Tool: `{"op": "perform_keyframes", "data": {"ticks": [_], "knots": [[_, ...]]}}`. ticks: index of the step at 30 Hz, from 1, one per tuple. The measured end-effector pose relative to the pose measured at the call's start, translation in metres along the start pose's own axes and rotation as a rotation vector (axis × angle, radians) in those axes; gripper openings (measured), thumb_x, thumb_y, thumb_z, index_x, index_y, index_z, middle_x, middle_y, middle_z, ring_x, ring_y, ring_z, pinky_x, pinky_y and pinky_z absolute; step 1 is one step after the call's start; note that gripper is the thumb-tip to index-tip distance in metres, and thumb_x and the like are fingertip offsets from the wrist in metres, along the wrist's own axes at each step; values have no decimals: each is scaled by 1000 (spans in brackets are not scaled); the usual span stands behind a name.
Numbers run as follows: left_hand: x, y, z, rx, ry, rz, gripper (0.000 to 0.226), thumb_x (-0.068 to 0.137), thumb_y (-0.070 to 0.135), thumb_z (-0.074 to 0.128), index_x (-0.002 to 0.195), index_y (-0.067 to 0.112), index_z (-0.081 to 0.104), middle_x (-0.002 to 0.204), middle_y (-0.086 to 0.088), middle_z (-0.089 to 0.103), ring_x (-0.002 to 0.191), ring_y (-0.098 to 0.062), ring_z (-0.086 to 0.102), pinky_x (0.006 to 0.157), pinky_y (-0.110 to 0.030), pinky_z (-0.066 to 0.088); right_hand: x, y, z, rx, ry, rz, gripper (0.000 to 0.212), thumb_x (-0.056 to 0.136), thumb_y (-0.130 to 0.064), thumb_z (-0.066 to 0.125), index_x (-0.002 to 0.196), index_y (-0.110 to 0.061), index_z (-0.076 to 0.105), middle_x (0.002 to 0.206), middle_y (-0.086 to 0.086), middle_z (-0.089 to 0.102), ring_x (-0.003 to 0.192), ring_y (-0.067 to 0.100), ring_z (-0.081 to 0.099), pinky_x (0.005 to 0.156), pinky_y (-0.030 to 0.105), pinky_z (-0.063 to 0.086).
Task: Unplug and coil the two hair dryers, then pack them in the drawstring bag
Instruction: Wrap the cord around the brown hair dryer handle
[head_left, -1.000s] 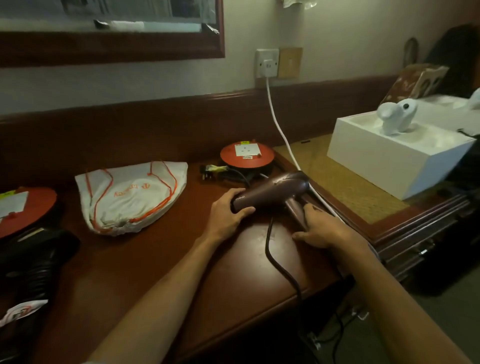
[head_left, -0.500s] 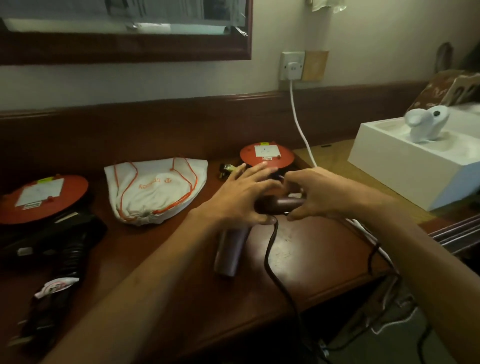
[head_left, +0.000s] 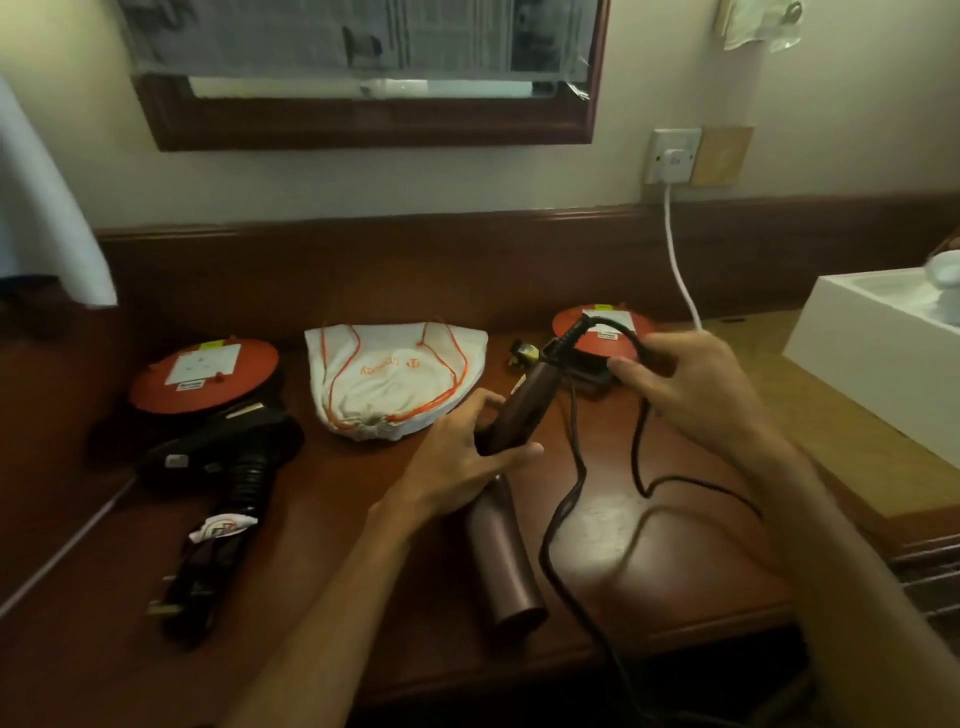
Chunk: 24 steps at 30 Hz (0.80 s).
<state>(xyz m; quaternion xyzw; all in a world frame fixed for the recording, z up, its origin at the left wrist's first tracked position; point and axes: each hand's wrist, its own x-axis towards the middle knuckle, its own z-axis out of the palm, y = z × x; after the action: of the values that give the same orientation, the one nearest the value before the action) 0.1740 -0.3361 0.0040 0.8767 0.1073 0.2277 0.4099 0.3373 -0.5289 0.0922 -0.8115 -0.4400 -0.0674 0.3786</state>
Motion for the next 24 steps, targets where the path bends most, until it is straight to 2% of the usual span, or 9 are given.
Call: {"op": "perform_keyframes", "data": {"ticks": [6,9,11,13,15,17,19,21,24], "knots": [[-1,-12,-2,-73,180,-25,47,77,55,78,111,34,54,105,13,73,96,4,69,82,-16,55,-55,-4,68,462,-99,130,14,101,-11,56,91,-4,63,81,20,68,67,27,69,58,28,57],[0,-12,-2,-55,191,-6,47,77,54,78,113,37,53,103,17,70,96,8,66,78,-7,49,-67,-13,95,367,-141,106,15,101,-13,57,106,-26,64,86,-5,71,78,8,69,71,24,56],[1,-16,-2,-59,249,13,47,79,54,77,116,37,54,106,14,70,100,2,67,82,-11,52,-72,-16,106,190,-120,37,38,102,-16,55,130,-42,50,96,-30,60,92,-14,58,89,14,46],[2,-20,-4,-93,297,0,49,80,55,75,121,37,55,112,10,72,105,-5,68,88,-21,56,-74,-19,113,113,-134,14,51,104,-15,50,146,-41,37,101,-39,48,99,-26,46,101,18,37],[4,-24,-3,-105,307,-9,52,82,56,74,125,34,57,113,9,72,107,-6,69,93,-32,58,-73,-18,120,163,-133,-29,51,104,-15,50,146,-40,39,101,-31,57,97,-15,55,88,15,46],[7,-27,0,-59,326,-2,54,84,63,69,128,33,58,107,19,71,106,-6,68,103,-45,52,-71,-13,127,142,-105,-118,43,102,-23,48,144,-31,52,94,-14,65,84,5,62,70,30,54],[10,-28,3,26,334,-1,62,85,72,57,130,31,58,103,27,69,111,-6,67,121,-58,27,-68,-6,132,100,-88,-163,37,101,-27,47,137,-26,60,88,-9,66,74,11,62,61,41,53],[13,-30,6,81,323,-15,72,86,78,47,137,28,57,112,25,69,120,-6,63,125,-59,10,-66,-4,133,30,-92,-185,34,101,-28,48,130,-24,65,86,-6,71,70,15,65,56,44,53],[13,-28,7,80,282,-45,78,86,85,33,142,35,51,120,31,60,124,11,48,126,-57,7,-63,-8,127,-156,-83,-239,34,96,-28,50,123,-21,70,82,-4,73,65,19,66,47,37,52]]}}
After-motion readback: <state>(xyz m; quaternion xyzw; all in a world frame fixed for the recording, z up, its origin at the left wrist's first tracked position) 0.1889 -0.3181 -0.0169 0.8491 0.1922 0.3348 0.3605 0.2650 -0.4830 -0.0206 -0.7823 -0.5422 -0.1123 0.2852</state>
